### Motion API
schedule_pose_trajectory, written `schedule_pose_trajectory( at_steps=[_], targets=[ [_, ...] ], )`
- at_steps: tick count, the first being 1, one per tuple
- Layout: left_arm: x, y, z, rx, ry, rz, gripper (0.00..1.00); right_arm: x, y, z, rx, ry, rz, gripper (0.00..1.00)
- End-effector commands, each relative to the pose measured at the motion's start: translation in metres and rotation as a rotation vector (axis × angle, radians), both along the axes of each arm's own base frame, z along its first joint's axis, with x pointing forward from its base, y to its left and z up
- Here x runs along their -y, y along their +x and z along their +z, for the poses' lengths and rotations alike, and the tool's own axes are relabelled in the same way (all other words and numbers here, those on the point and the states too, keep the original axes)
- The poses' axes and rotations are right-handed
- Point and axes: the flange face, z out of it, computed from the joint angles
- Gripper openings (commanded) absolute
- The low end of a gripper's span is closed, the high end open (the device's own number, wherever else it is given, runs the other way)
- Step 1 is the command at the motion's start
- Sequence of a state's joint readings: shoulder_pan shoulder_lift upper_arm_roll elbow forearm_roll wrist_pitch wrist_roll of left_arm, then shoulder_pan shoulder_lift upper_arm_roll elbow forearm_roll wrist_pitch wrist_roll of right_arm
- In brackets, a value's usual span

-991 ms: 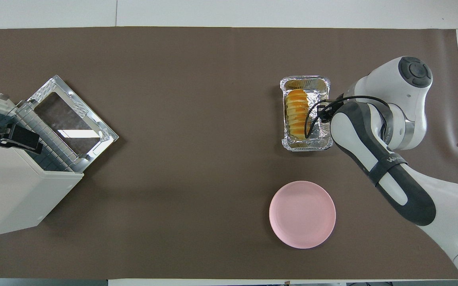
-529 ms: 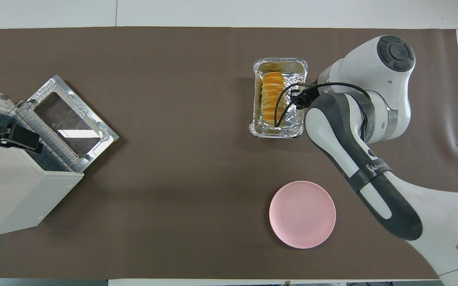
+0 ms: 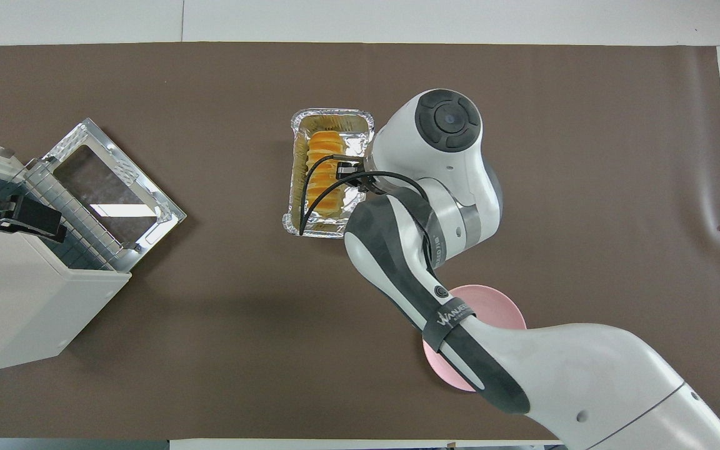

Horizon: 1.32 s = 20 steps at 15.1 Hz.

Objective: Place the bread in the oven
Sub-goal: 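Slide the foil tray toward the toaster oven with the right gripper, then release the tray with the right gripper while the left gripper grasps it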

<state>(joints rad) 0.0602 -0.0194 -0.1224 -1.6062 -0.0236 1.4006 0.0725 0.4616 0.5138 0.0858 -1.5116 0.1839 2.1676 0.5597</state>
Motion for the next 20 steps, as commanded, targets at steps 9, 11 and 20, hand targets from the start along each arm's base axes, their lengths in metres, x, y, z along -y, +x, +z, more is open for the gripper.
schedule_pose_trajectory(
  at_steps=[9,11,20],
  targets=[
    [-0.004,-0.004,0.003,0.027,0.013,-0.001,1.00,-0.051,-0.018,-0.050,0.031,0.026,0.033,0.00],
    [-0.006,-0.003,0.003,0.034,0.018,0.002,1.00,-0.050,-0.017,-0.049,0.039,0.015,0.039,0.83],
    [0.052,0.024,-0.005,0.163,-0.004,0.023,1.00,0.031,0.000,0.084,0.090,-0.091,0.104,1.00]
  ],
)
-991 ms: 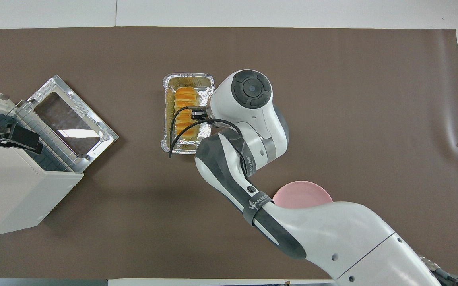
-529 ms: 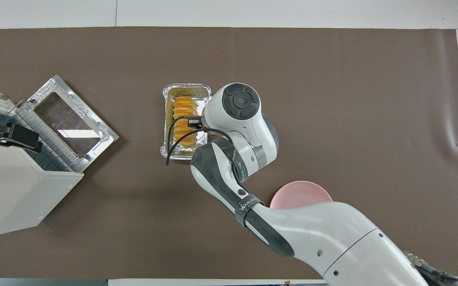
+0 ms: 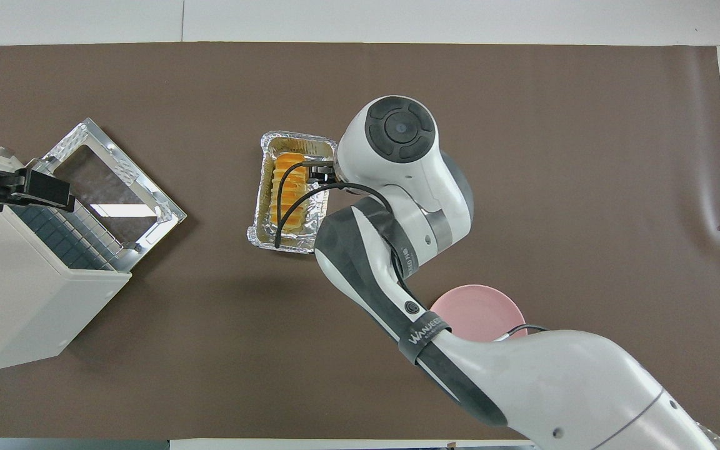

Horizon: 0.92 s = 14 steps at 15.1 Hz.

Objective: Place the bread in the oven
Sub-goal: 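Release the tray with the right gripper while the left gripper grasps it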

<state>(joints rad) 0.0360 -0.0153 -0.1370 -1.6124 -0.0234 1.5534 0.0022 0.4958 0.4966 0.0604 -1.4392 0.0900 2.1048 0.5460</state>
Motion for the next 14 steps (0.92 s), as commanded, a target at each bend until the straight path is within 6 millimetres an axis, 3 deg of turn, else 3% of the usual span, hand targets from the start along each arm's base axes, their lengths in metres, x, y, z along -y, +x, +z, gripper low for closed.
schedule_pose_trajectory(
  at_steps=[1,4,7,9,11,14],
  targets=[
    [0.045,0.018,-0.018,0.026,-0.007,0.003,1.00,0.060,-0.002,0.059,0.006,-0.046,0.075,1.00],
    [0.098,0.042,-0.052,-0.017,-0.012,-0.016,1.00,0.145,-0.003,0.108,0.018,-0.101,0.184,1.00],
    [0.184,0.066,-0.101,-0.011,-0.002,-0.002,1.00,0.215,-0.013,0.141,-0.017,-0.126,0.224,1.00],
    [0.217,0.065,-0.127,0.053,-0.018,-0.008,1.00,0.238,-0.036,0.151,-0.054,-0.136,0.201,1.00],
    [0.232,0.062,-0.149,0.056,-0.019,-0.031,1.00,0.257,-0.058,0.155,-0.069,-0.142,0.175,1.00],
    [0.268,0.049,-0.190,0.034,-0.010,-0.041,1.00,0.295,-0.064,0.159,-0.074,-0.143,0.117,1.00]
  ],
)
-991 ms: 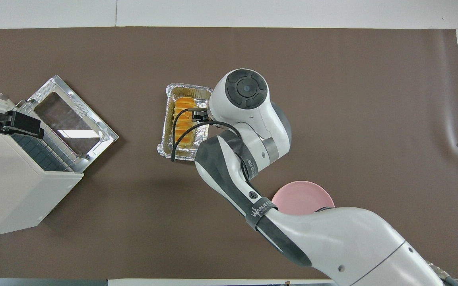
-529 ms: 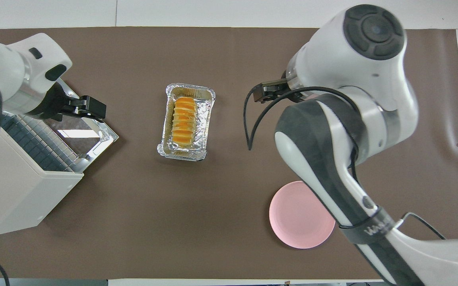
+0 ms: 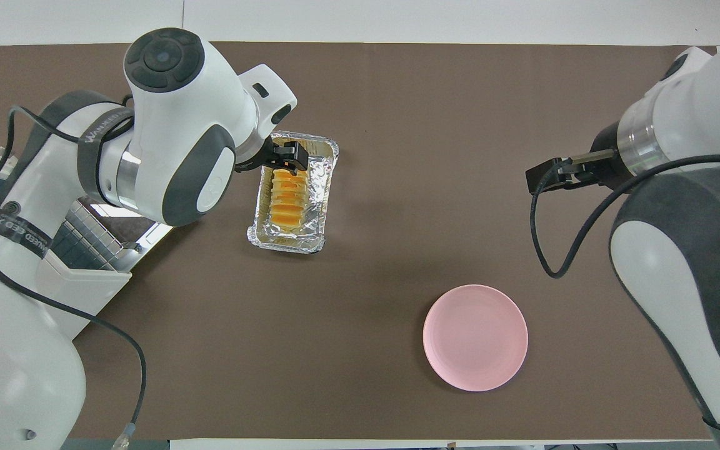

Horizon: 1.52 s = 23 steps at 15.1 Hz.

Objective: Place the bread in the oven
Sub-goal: 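Release the tray with the right gripper while the left gripper grasps it, then carry the foil tray to the oven opening with the left gripper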

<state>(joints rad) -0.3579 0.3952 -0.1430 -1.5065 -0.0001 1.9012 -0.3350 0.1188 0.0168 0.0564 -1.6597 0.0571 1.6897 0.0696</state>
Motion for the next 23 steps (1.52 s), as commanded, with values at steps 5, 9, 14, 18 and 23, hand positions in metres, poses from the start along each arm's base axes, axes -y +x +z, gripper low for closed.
schedule_pose_trajectory(
  at_steps=[5,9,14,18,23],
  targets=[
    [0.050,-0.027,-0.062,-0.007,0.084,0.020,1.00,0.053,-0.014,-0.006,-0.052,-0.025,-0.048,1.00],
    [0.064,-0.042,-0.080,0.004,0.075,0.092,1.00,0.061,-0.011,0.007,-0.061,-0.055,-0.047,1.00],
    [0.070,-0.045,-0.092,0.019,0.060,0.128,1.00,0.071,-0.010,0.013,-0.064,-0.057,-0.062,1.00],
    [0.075,-0.047,-0.104,0.021,0.054,0.149,1.00,0.077,-0.014,0.027,-0.079,-0.071,-0.031,1.00],
    [0.080,-0.056,-0.125,0.004,0.065,0.164,1.00,0.085,-0.016,0.028,-0.080,-0.068,-0.020,1.00]
  ],
)
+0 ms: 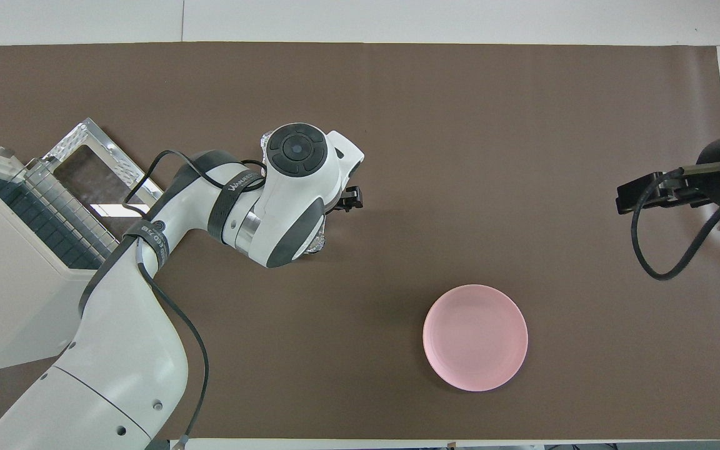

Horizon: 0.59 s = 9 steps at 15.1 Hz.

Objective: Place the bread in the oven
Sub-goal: 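Carry the foil tray to the oven opening with the left gripper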

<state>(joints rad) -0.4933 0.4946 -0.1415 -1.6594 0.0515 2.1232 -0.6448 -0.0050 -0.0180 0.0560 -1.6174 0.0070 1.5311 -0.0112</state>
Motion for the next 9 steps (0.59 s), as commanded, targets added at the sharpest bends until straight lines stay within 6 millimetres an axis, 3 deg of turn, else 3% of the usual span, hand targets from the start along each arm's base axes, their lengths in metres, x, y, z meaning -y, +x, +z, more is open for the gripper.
schedule_pose_trajectory(
  at_steps=[1,3,4,5,7,9],
  targets=[
    [0.003,-0.009,-0.008,0.014,0.020,0.016,1.00,0.010,-0.001,0.003,-0.008,-0.004,0.012,1.00],
    [0.005,-0.011,-0.007,0.015,0.022,0.025,0.99,0.010,-0.001,0.002,-0.014,0.001,0.010,1.00],
    [0.007,-0.012,-0.007,0.017,0.020,0.036,0.91,0.009,-0.002,0.001,-0.022,0.002,0.009,1.00],
    [0.006,-0.012,-0.008,0.013,0.024,0.053,0.68,0.008,-0.003,0.001,-0.025,0.009,0.008,1.00],
    [0.003,-0.011,-0.007,0.005,0.037,0.077,0.00,0.008,-0.004,0.002,-0.031,0.029,0.004,1.00],
    [-0.005,-0.004,-0.006,0.029,0.055,0.064,0.00,0.011,-0.004,0.001,-0.034,0.041,-0.004,1.00]
  ],
)
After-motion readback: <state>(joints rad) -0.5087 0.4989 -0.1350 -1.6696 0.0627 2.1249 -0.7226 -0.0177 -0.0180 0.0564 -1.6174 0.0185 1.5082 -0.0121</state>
